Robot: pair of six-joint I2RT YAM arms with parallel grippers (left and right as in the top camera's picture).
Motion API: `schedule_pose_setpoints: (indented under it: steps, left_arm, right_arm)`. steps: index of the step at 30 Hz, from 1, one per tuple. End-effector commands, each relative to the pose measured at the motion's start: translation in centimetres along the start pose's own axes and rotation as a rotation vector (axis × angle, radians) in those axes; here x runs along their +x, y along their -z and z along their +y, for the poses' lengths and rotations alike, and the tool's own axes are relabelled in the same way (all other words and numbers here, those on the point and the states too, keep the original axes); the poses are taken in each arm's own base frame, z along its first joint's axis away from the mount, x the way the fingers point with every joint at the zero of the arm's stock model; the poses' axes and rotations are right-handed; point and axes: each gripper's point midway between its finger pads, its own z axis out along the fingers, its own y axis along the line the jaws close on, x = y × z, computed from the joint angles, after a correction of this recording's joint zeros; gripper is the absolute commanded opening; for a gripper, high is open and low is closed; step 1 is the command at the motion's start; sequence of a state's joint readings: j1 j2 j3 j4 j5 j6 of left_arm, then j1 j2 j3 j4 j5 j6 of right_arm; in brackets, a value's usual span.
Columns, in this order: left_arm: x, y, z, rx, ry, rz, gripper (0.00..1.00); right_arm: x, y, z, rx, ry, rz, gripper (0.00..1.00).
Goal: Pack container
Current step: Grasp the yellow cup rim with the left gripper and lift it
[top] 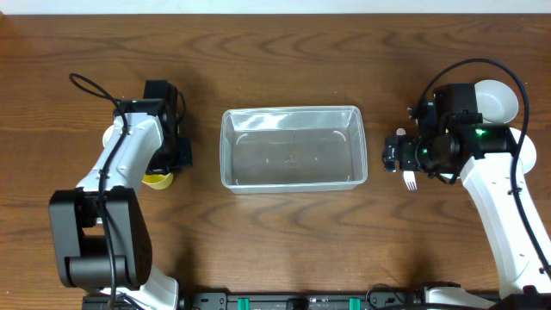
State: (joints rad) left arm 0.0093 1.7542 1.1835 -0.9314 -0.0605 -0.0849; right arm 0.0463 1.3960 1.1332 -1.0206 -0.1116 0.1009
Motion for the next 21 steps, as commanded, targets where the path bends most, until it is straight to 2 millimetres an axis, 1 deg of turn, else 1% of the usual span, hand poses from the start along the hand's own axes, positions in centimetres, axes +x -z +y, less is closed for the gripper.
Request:
schedule_pose_setpoints:
  steps: [1, 4, 7, 9, 11, 13, 15, 16, 18, 19, 21]
  left_arm:
    - [0.4, 1.5, 0.0, 0.001, 0.004, -0.002, 0.06]
    - [0.2, 4.4, -0.6, 0.009, 0.002, -0.046, 0.06]
    - [-0.4, 9.1, -2.0, 0.035, -0.043, -0.165, 0.06]
    - [-1.0, 12.9, -3.6, 0.067, -0.085, -0.284, 0.06]
    - [-1.4, 16.4, -5.3, 0.105, -0.126, -0.397, 0.06]
    - [-1.7, 18.9, -7.1, 0.144, -0.169, -0.489, 0.06]
    - [-1.9, 20.1, -9.0, 0.174, -0.210, -0.547, 0.06]
    - [-1.9, 20.2, -9.8, 0.188, -0.229, -0.552, 0.06]
    - [-1.5, 19.7, -11.8, 0.233, -0.273, -0.529, 0.06]
    - [-1.3, 19.2, -13.0, 0.261, -0.300, -0.504, 0.06]
    - [-0.9, 18.0, -14.8, 0.282, -0.342, -0.458, 0.06]
  right_arm:
    - [-0.5, 0.4, -0.3, 0.011, 0.009, -0.016, 0.99]
    - [-0.5, 0.4, -0.3, 0.011, 0.009, -0.016, 0.99]
    - [-0.5, 0.4, -0.3, 0.011, 0.009, -0.017, 0.99]
    - [-0.6, 0.4, -0.3, 0.011, 0.009, -0.017, 0.99]
    - [-0.5, 0.4, -0.3, 0.011, 0.009, -0.016, 0.99]
    - [-0.5, 0.4, -0.3, 0.011, 0.008, -0.016, 0.99]
    - [-0.6, 0.4, -0.3, 0.011, 0.009, -0.017, 0.99]
    - [-0.5, 0.4, -0.3, 0.011, 0.009, -0.016, 0.99]
    - [-0.6, 0.4, -0.3, 0.011, 0.008, -0.017, 0.99]
    - [-0.6, 0.4, -0.3, 0.011, 0.008, -0.017, 0.99]
    - [-0.5, 0.4, -0.3, 0.011, 0.008, -0.016, 0.99]
